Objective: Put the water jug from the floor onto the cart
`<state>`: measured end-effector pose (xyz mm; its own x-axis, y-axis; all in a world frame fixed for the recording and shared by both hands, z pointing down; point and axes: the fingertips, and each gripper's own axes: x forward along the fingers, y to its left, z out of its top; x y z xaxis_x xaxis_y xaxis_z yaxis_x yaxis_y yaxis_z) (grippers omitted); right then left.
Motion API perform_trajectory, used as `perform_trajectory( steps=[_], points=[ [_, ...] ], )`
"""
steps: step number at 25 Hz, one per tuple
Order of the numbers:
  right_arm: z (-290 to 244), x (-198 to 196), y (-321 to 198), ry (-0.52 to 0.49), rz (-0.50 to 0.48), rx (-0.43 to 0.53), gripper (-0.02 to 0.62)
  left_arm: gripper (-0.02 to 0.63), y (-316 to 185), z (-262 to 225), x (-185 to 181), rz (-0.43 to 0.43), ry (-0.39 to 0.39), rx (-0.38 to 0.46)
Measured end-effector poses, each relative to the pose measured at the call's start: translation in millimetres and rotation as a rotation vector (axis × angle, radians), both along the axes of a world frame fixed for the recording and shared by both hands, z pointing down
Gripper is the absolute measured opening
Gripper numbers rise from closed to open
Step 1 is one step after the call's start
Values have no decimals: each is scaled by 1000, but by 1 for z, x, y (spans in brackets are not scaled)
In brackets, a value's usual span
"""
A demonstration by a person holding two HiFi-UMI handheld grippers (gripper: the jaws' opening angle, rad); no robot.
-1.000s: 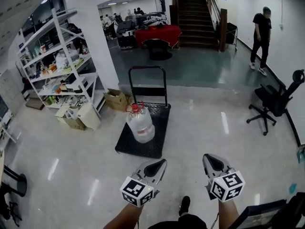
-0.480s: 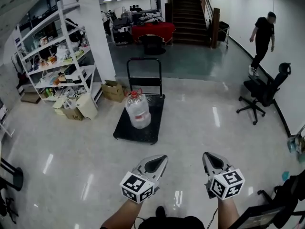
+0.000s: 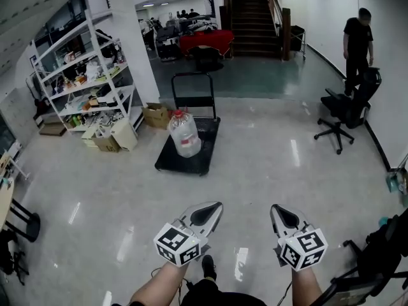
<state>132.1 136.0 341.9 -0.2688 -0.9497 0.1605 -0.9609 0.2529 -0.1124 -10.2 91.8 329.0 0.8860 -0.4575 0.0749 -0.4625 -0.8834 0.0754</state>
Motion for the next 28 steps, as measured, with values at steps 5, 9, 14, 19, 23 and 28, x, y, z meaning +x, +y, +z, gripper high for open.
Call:
perform_trajectory(
  steps=[5, 9, 14, 19, 23, 28],
  points=[
    [1, 15, 79, -6, -7, -24, 3, 2, 83, 1, 7, -36, -22, -33],
    [-6, 18, 125, -49, 30, -28, 3, 2, 128, -12, -5, -49, -43, -22],
    [-25, -4, 168, -24, 51, 12, 3, 2, 181, -21, -29, -8, -11, -19],
    [-29, -73, 215, -2, 56, 37, 3, 2, 236, -13, -101, -8, 8, 0],
    [-17, -127, 258, -3, 91, 37, 3, 2, 282, 1, -161, -9, 13, -3],
    [16, -207, 315, -13, 88, -11, 3, 2, 329, 22, -229, 2, 12, -4]
  ],
)
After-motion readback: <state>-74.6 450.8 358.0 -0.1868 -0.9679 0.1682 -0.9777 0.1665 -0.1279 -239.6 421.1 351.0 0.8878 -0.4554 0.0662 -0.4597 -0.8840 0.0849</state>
